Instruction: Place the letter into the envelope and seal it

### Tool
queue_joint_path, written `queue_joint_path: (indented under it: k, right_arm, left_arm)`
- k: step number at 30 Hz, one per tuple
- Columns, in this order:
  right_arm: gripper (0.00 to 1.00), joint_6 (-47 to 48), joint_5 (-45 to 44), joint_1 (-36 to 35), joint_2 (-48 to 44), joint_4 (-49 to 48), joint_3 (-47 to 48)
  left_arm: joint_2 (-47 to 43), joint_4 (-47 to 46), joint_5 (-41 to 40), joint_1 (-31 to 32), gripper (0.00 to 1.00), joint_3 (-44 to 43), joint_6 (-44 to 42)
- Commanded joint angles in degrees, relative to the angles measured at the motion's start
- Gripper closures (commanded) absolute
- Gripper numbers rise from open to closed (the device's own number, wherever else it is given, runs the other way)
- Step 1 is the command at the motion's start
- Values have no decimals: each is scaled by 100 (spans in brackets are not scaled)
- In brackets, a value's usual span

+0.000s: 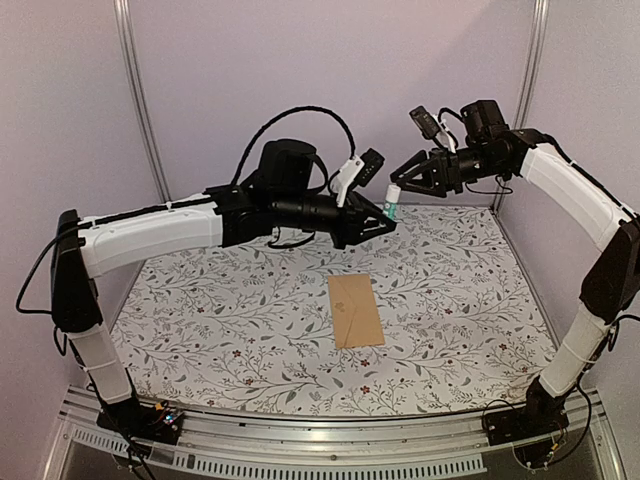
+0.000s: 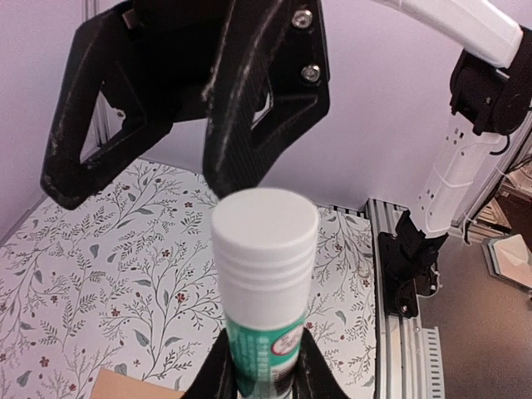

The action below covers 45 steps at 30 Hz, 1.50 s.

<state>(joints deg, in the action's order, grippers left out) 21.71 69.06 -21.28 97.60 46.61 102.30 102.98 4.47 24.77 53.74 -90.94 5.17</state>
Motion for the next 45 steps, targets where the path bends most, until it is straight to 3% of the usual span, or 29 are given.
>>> queue_joint_path:
  k: [1,7,18,25,27,33,36,39,41,43,45]
  right_arm:
    - [43,218,612,-157,-109,-16,-42]
    - [49,390,1124,-157,-99,276,-56]
    - [51,534,781,-335,-364,357,-163]
    - [51,-495,376,-435,-303,-561,-314]
    - [57,-621,317,-435,-264,-660,-307]
    - [88,-738,314,-493,-248,-768,-466]
    - [100,-668,-148,-605,-338,-787,-766]
    - [100,-1062,-2302,-917,-471,-1058,-1482]
    - [100,-1422,-2697,-870,-520,-1131,-1785]
    - [81,-1577,-2667,-760,-518,-1167,-1699]
    - [68,-1543,-2372,-597,-493,-1176,-1333]
  left_arm:
    - [-111,-209,207,-101,100,49,158]
    - [-106,-314,270,-156,100,94,265]
    - [-91,-588,439,-206,100,141,390]
    - [-15,-520,484,-202,100,-55,352]
    - [-28,-501,458,-201,100,-48,364]
    - [-41,-499,370,-203,100,-39,441]
    - [-54,-543,39,-197,100,-54,556]
    - [-193,-884,-755,-185,100,119,947]
    - [-295,-1079,-1233,-186,100,317,1191]
    - [-331,-912,-1470,-215,100,433,1265]
    - [-332,-533,-1521,-267,100,544,1367]
